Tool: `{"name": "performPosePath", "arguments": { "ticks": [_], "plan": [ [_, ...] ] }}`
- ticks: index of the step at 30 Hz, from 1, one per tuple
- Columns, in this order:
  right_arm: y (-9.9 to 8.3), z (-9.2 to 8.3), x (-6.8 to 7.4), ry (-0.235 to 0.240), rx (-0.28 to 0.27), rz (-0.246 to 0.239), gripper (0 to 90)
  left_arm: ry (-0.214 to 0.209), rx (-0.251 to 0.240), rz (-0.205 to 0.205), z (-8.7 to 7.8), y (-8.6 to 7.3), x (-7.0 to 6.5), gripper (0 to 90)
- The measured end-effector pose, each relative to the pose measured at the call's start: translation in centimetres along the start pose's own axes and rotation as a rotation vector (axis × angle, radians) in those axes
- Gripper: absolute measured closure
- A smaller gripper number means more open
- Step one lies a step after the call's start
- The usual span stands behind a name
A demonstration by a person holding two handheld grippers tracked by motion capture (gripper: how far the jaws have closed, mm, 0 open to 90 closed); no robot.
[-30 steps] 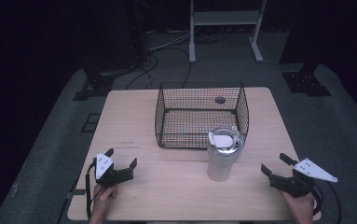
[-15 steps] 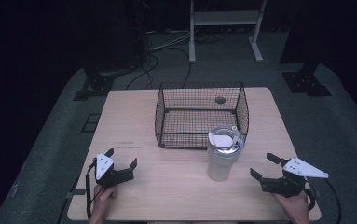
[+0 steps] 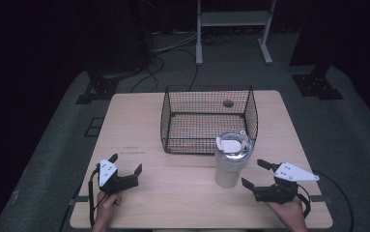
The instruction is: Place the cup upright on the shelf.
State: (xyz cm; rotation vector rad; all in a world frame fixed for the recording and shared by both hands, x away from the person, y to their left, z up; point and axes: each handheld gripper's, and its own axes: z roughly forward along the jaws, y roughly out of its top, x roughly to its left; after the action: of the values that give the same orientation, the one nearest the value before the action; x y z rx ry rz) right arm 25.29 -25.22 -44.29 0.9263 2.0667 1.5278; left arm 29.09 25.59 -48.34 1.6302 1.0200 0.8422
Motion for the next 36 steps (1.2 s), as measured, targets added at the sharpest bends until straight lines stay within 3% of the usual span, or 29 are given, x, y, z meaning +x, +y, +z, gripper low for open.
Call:
{"name": "performPosePath", "arguments": {
  "ticks": [9,16,19,24,36],
  "plan": [
    [0.2,2.0,0.8,0.005,0.026,-0.023,10.3,-0.002,-0.003,0.000,0.0,0.0,0.0,0.0],
    [0.3,3.7,1.3,-0.018,0.042,-0.038,10.2,-0.004,-0.005,0.001,0.0,0.0,0.0,0.0],
    [0.3,4.3,1.4,-0.017,0.035,-0.029,10.3,-0.003,-0.005,0.001,-0.1,0.0,0.0,0.0],
    [0.4,5.3,1.6,-0.037,0.014,-0.059,9.3,-0.007,-0.008,0.002,-0.1,0.0,0.0,0.0],
    [0.4,6.4,1.5,-0.027,-0.020,-0.021,7.5,-0.008,-0.009,0.008,-0.1,0.0,-0.1,0.0]
  ]
}}
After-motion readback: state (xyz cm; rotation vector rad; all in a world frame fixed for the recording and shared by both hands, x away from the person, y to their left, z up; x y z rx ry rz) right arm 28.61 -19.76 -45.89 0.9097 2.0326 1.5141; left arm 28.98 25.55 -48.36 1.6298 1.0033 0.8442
